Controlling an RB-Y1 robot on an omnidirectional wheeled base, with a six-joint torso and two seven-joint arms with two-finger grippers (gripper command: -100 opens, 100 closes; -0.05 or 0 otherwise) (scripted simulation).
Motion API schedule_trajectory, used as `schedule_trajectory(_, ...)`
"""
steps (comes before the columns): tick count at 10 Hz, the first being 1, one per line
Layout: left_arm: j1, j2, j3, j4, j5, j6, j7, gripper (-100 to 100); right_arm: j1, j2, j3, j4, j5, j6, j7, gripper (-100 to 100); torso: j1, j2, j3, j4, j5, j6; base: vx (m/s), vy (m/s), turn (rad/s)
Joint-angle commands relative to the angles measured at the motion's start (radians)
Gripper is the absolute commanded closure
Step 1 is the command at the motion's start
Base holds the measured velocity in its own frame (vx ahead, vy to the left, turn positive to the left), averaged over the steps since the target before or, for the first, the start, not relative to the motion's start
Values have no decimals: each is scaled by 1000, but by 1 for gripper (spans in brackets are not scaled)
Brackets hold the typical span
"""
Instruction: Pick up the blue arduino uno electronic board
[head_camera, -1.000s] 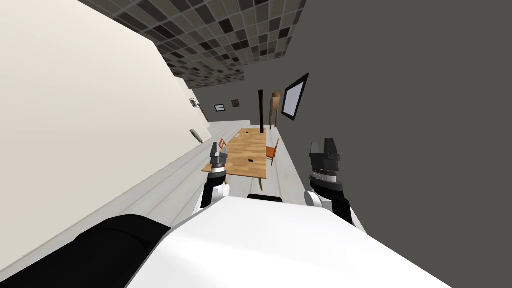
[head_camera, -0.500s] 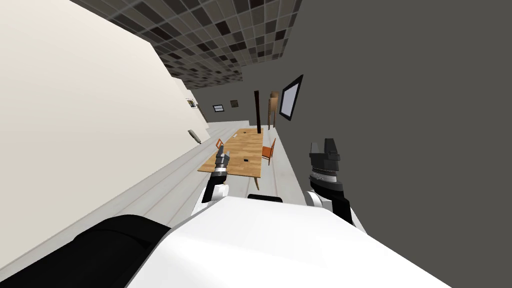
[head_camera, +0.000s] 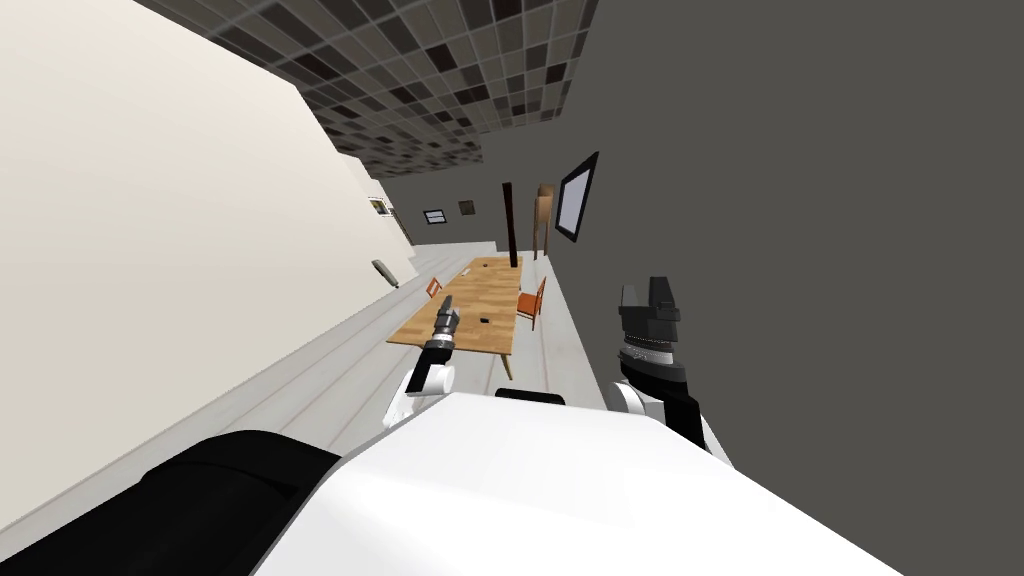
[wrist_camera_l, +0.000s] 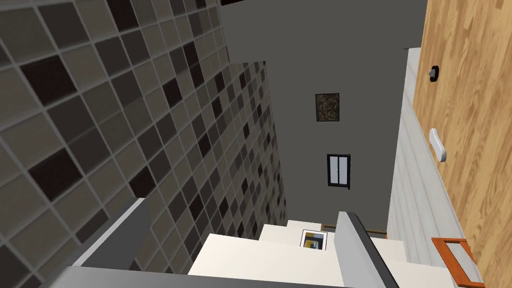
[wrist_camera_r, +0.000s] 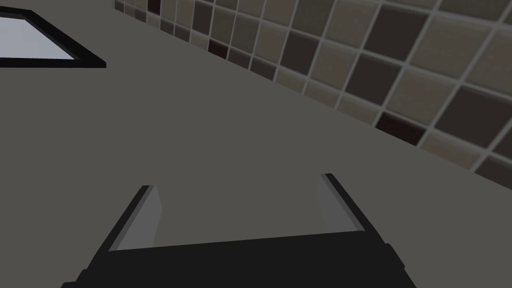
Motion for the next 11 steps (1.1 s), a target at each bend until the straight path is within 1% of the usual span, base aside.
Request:
schedule_trajectory(1,4,3,0,13,-1,40,-12,-100,0,0,0,0,0,0,0,0,0,0,0,0,0,0,16,-132,7)
schedule_trajectory(2,-7,18,12,44,2,82,-26,-100,0,0,0,0,0,0,0,0,2,0,0,0,0,0,24,-120,-12)
schedule_trajectory(3,-7,18,12,44,2,90,-26,-100,0,0,0,0,0,0,0,0,3,0,0,0,1,0,23,-108,-3)
schedule_trajectory(4,-20,33,24,77,5,121,-40,-100,0,0,0,0,0,0,0,0,4,0,0,0,1,0,23,-121,-12)
schedule_trajectory(5,-20,33,24,77,5,141,-40,-100,0,0,0,0,0,0,0,0,3,0,0,0,1,0,18,-99,1)
schedule_trajectory(6,-33,47,36,111,7,167,-56,-100,0,0,0,0,0,0,0,0,5,0,0,0,1,0,38,-117,-11)
schedule_trajectory(7,-33,47,36,111,7,189,-56,-100,0,0,0,0,0,0,0,0,4,-1,0,0,1,0,30,-95,6)
schedule_trajectory(8,-48,61,49,147,10,220,-72,-100,0,0,0,0,0,0,0,0,5,-1,0,0,1,0,34,-110,-10)
schedule_trajectory(9,-48,61,49,147,10,245,-72,-100,0,0,0,0,0,0,0,0,4,-1,-1,0,1,0,33,-88,5)
schedule_trajectory(10,-63,74,62,177,12,290,-88,-100,0,0,0,0,0,0,0,0,6,-1,-1,0,1,0,51,-89,-4)
schedule_trajectory(11,-63,74,62,183,12,299,-88,-100,0,0,0,0,0,0,0,0,6,-2,-1,0,1,0,50,-92,0)
